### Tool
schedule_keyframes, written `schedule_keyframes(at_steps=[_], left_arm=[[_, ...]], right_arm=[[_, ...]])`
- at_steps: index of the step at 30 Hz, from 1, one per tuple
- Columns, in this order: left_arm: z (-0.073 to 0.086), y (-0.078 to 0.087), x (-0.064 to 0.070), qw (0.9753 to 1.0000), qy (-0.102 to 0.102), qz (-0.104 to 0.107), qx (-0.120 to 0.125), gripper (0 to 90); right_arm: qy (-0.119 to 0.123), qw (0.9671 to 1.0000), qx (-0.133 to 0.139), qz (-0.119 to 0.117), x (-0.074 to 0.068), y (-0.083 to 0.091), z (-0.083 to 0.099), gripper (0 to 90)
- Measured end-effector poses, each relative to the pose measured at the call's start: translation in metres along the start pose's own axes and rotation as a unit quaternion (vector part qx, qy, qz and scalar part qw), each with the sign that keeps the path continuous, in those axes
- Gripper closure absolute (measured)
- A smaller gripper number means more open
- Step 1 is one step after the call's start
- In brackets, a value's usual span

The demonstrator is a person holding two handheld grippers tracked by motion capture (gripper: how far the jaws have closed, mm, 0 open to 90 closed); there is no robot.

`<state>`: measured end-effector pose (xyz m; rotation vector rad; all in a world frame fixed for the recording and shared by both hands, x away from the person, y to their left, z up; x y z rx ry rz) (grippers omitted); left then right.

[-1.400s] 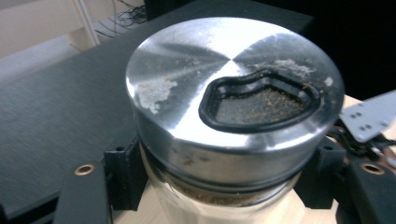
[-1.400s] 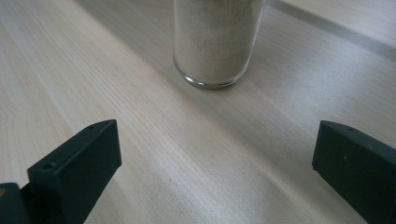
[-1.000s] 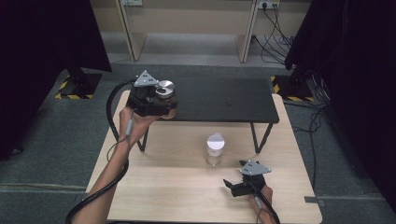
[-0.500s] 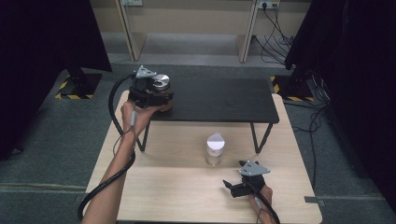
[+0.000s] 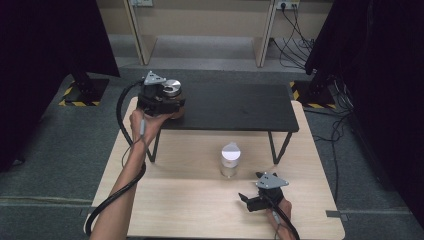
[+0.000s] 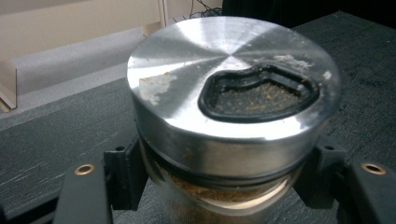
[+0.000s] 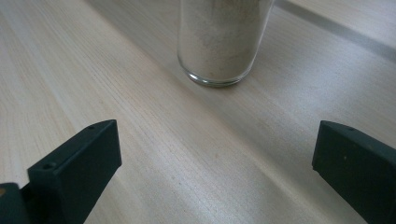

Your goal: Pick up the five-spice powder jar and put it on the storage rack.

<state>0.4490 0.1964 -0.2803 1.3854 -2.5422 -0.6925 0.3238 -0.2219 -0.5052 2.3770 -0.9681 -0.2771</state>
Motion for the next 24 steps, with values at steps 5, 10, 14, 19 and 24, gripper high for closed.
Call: schedule_keyframes(at_steps=[5,10,14,19,24], left_arm=[[-0.003,0.002,0.003,1.0000,0.007,-0.001,-0.004,6.7],[-0.005,0.006,0.004,0.9998,0.013,0.003,-0.015,1.2],[0.003,0.014,0.005,0.9998,0.014,0.016,0.003,0.0],[0.017,0.027,0.011,0.9995,0.012,0.021,0.022,0.0],[0.029,0.040,0.019,0.9996,0.014,0.017,0.018,0.0]], right_arm=[[0.000,1.0000,-0.001,0.000,0.000,0.000,0.000,1.3],[0.001,1.0000,-0.001,0.001,0.000,0.000,0.000,1.3],[-0.002,1.0000,0.000,0.001,0.000,0.000,0.000,1.3],[-0.001,1.0000,-0.002,0.002,0.000,0.000,0.000,1.3],[-0.003,1.0000,-0.002,0.001,0.000,0.000,0.000,1.3]])
Point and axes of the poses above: each handheld gripper's, and its own axes: y roughly backward along the jaws, z roughly out of its underside, x roughly to its right, the point moved 10 cm from there along -y, roughly forward along the jaws, and after that the axes turned 5 degrees about -y, right-handed, at the moved point
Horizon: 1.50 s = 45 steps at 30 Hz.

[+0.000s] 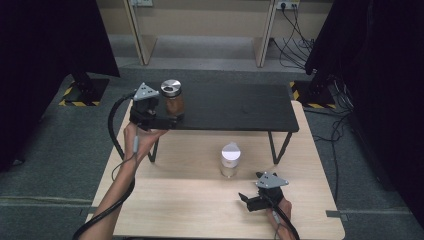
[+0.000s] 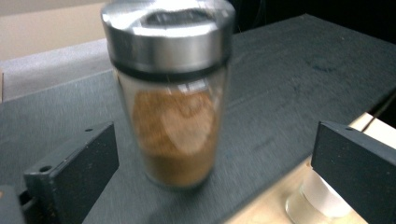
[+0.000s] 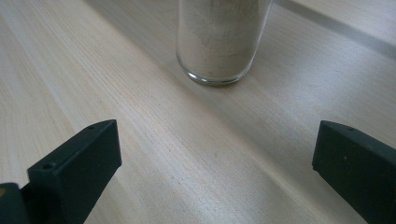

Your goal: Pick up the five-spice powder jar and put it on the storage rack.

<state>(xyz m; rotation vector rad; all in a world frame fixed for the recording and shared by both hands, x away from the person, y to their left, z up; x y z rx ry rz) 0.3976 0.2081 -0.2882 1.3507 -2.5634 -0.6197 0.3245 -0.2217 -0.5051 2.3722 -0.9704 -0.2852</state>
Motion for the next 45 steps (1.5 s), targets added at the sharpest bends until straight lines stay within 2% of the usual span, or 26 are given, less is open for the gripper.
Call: schedule_keyframes(at_steps=[2,6,9,11,14,16,17,18,20,21,22,24,25,26,27,28,30,34,41,45], left_arm=[[0.008,0.004,0.005,1.0000,0.004,0.002,0.005,0.0],[0.028,0.008,0.019,0.9999,-0.009,0.000,0.012,0.0],[0.048,0.009,0.025,0.9994,-0.002,0.029,0.018,0.0],[0.062,0.007,0.028,0.9988,0.001,0.047,0.013,0.0],[0.084,0.006,0.032,0.9972,0.001,0.070,0.027,0.5],[0.100,0.005,0.036,0.9968,-0.006,0.073,0.032,0.8],[0.113,0.002,0.039,0.9966,-0.017,0.073,0.036,0.9],[0.119,0.000,0.040,0.9966,-0.022,0.071,0.035,0.2],[0.134,-0.005,0.040,0.9960,-0.020,0.081,0.032,0.0],[0.134,-0.005,0.040,0.9960,-0.020,0.081,0.032,0.0],[0.145,-0.008,0.042,0.9961,-0.018,0.081,0.031,0.0],[0.158,-0.012,0.043,0.9949,-0.025,0.088,0.042,0.0],[0.165,-0.013,0.044,0.9934,-0.038,0.093,0.055,0.0],[0.165,-0.013,0.044,0.9934,-0.038,0.093,0.055,0.0],[0.173,-0.015,0.047,0.9921,-0.067,0.086,0.062,0.0],[0.175,-0.016,0.047,0.9921,-0.070,0.085,0.059,0.0],[0.180,-0.020,0.046,0.9914,-0.070,0.096,0.055,0.0],[0.194,-0.030,0.048,0.9920,-0.068,0.101,0.031,0.0],[0.208,-0.039,0.051,0.9924,-0.077,0.093,0.025,0.1],[0.214,-0.042,0.051,0.9919,-0.072,0.101,0.026,0.4]], right_arm=[[0.001,1.0000,0.000,0.000,0.000,0.000,0.000,1.3],[0.003,1.0000,-0.001,0.002,-0.001,0.000,0.000,1.3],[0.003,1.0000,0.000,0.002,-0.001,0.000,0.000,1.3],[0.004,1.0000,-0.001,0.001,-0.001,0.000,0.000,1.3],[0.005,1.0000,-0.001,0.002,-0.001,0.000,0.000,1.3],[0.005,1.0000,-0.002,0.001,-0.001,0.000,0.000,1.3],[0.005,1.0000,-0.003,0.001,-0.001,-0.001,0.000,1.3],[0.006,1.0000,-0.003,0.002,-0.001,0.000,0.000,1.3],[0.006,1.0000,-0.003,0.002,-0.001,-0.001,0.000,1.3],[0.006,1.0000,-0.003,0.002,-0.001,-0.001,0.000,1.3],[0.005,1.0000,-0.002,0.002,-0.001,0.000,0.000,1.3],[0.005,1.0000,-0.002,0.002,-0.001,0.000,0.000,1.3],[0.005,1.0000,-0.003,0.003,-0.001,-0.001,0.000,1.3],[0.005,1.0000,-0.003,0.003,-0.001,-0.001,0.000,1.3],[0.006,1.0000,-0.003,0.003,-0.002,-0.001,0.000,1.3],[0.006,1.0000,-0.003,0.004,-0.002,-0.001,0.000,1.3],[0.006,1.0000,-0.004,0.004,-0.002,-0.001,0.000,1.3],[0.006,1.0000,-0.003,0.005,-0.002,-0.001,0.000,1.3],[0.007,1.0000,-0.003,0.005,-0.002,-0.001,0.000,1.3],[0.007,1.0000,-0.003,0.006,-0.002,0.000,0.000,1.3]])
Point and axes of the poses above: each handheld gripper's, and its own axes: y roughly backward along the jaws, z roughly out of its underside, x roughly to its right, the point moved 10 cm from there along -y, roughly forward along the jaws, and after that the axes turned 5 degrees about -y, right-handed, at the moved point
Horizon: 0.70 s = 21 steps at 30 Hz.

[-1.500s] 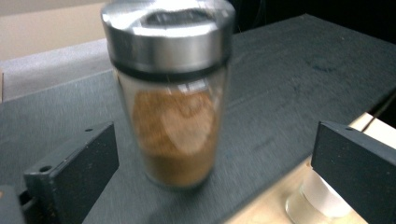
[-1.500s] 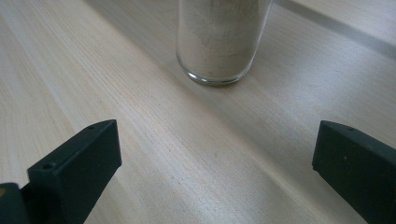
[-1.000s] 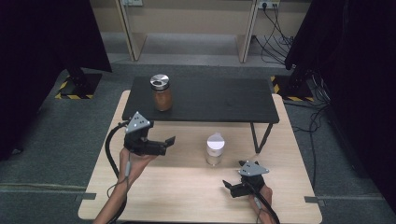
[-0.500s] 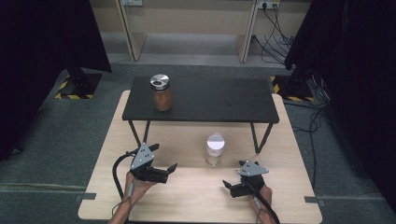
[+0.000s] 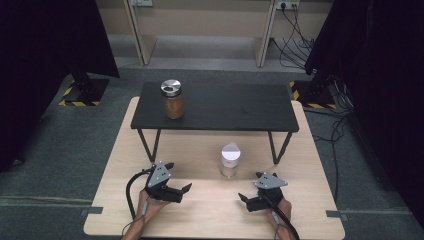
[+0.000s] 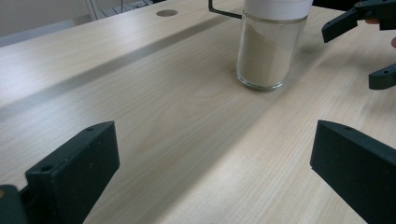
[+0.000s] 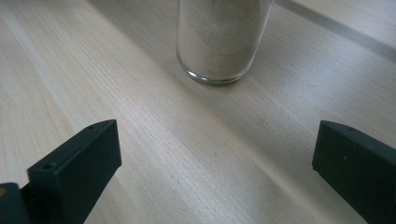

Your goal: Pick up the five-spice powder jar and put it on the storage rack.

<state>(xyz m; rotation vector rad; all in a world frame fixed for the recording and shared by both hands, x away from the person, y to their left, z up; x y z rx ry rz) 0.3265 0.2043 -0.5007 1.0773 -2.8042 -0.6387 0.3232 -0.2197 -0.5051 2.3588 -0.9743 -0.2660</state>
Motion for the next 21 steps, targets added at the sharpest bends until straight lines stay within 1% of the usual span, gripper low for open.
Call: schedule_keyframes(at_steps=[1,2,3,4,5,6,10,11,12,17,20,21], left_arm=[[0.001,-0.001,0.000,1.0000,-0.003,0.001,-0.004,0.4],[0.004,-0.006,0.002,0.9997,-0.009,-0.001,-0.021,0.4],[0.004,-0.006,0.002,0.9997,-0.009,-0.001,-0.021,0.4],[0.008,-0.010,0.003,0.9993,-0.019,-0.004,-0.032,0.5],[0.008,-0.010,0.003,0.9993,-0.019,-0.004,-0.032,0.5],[0.008,-0.012,0.003,0.9989,-0.018,-0.003,-0.042,0.0],[0.010,-0.012,0.002,0.9991,-0.019,-0.004,-0.038,1.3],[0.009,-0.014,0.002,0.9988,-0.015,-0.004,-0.046,1.3],[0.009,-0.015,0.001,0.9988,-0.011,-0.004,-0.047,0.2],[0.009,-0.014,0.001,0.9989,-0.013,-0.006,-0.045,1.0],[0.008,-0.015,0.002,0.9986,-0.020,-0.007,-0.049,1.0],[0.008,-0.015,0.002,0.9987,-0.018,-0.006,-0.047,1.0]], right_arm=[[0.000,1.0000,-0.001,0.001,0.000,0.000,0.000,1.3],[0.001,1.0000,0.000,0.001,0.000,0.000,0.000,1.3],[0.001,1.0000,0.000,0.001,0.000,0.000,0.000,1.3],[0.000,1.0000,0.000,0.001,0.000,0.000,0.000,1.3],[0.001,1.0000,0.000,0.001,0.000,0.000,0.000,1.3],[0.001,1.0000,0.000,0.002,0.000,0.000,0.000,1.3],[0.001,1.0000,0.001,0.001,0.000,0.001,0.001,1.3],[0.001,1.0000,0.001,0.002,0.000,0.001,0.001,1.3],[0.002,1.0000,0.000,0.002,-0.001,0.001,0.000,1.3],[0.006,1.0000,-0.003,0.004,-0.002,0.000,0.000,1.3],[0.006,1.0000,-0.003,0.004,-0.002,0.000,0.000,1.3],[0.006,1.0000,-0.004,0.003,-0.002,0.000,0.000,1.3]])
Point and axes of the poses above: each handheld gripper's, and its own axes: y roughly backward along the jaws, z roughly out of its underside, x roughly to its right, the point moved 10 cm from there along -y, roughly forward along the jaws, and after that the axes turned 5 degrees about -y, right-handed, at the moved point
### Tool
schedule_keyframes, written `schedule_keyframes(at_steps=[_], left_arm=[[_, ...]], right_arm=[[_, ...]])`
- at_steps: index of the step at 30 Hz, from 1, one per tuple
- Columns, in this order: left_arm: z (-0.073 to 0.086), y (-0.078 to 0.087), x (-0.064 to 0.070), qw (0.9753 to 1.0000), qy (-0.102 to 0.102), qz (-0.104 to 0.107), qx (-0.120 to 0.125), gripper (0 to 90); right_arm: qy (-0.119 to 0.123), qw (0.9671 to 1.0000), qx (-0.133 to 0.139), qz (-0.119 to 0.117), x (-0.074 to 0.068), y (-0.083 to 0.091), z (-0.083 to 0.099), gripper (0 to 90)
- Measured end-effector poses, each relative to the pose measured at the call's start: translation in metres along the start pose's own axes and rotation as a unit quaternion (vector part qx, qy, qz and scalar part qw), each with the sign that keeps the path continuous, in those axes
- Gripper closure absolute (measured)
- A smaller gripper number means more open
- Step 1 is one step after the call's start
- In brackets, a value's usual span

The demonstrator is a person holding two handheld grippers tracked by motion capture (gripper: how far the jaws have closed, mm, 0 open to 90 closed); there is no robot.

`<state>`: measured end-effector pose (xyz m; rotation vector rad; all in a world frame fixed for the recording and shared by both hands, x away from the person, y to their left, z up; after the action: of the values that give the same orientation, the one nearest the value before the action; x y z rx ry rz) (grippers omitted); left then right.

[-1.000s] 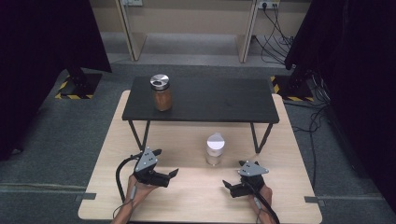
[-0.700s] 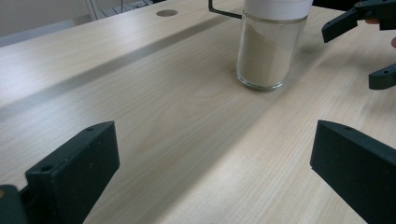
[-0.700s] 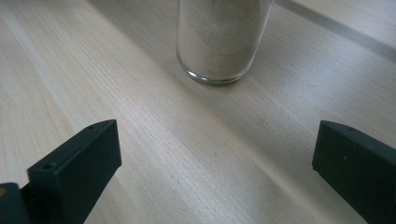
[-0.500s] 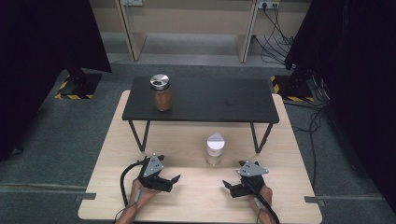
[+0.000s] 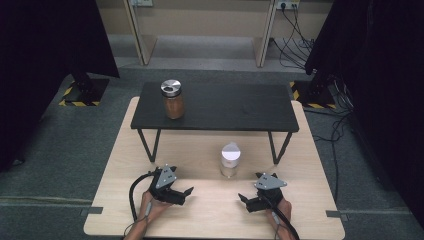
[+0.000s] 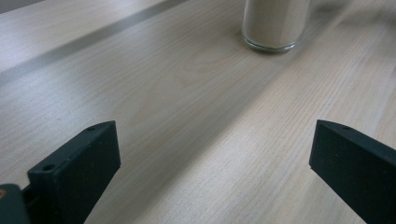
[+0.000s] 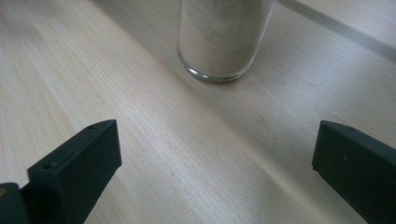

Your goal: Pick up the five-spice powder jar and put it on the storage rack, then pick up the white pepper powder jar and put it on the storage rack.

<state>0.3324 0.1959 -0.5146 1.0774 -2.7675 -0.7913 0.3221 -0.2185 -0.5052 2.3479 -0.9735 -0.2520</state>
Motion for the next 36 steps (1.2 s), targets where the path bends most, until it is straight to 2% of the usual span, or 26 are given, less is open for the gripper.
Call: schedule_keyframes(at_steps=[7,15,36], left_arm=[[-0.0004,-0.0004,-0.0001,1.0000,-0.001,0.000,-0.003,1.0],[-0.0017,-0.0016,0.0025,0.9999,-0.012,-0.003,-0.010,1.6],[-0.0014,-0.0013,0.0015,0.9999,-0.007,-0.002,-0.009,1.1]], right_arm=[[0.003,1.0000,-0.001,0.000,-0.0006,-0.0001,-0.0001,1.3],[0.004,1.0000,-0.002,0.000,-0.0010,-0.0004,-0.0003,1.3],[0.002,1.0000,-0.002,-0.006,0.0012,-0.0010,-0.0008,1.3]])
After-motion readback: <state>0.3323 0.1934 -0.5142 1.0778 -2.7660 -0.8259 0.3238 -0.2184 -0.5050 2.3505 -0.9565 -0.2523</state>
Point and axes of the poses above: each handheld gripper's, and its own axes: y roughly backward along the jaws, z roughly out of its underside, x roughly to its right, the point moved 10 cm from there along -y, roughly forward along the jaws, and after that the axes turned 5 degrees about -y, right-handed, at the moved point
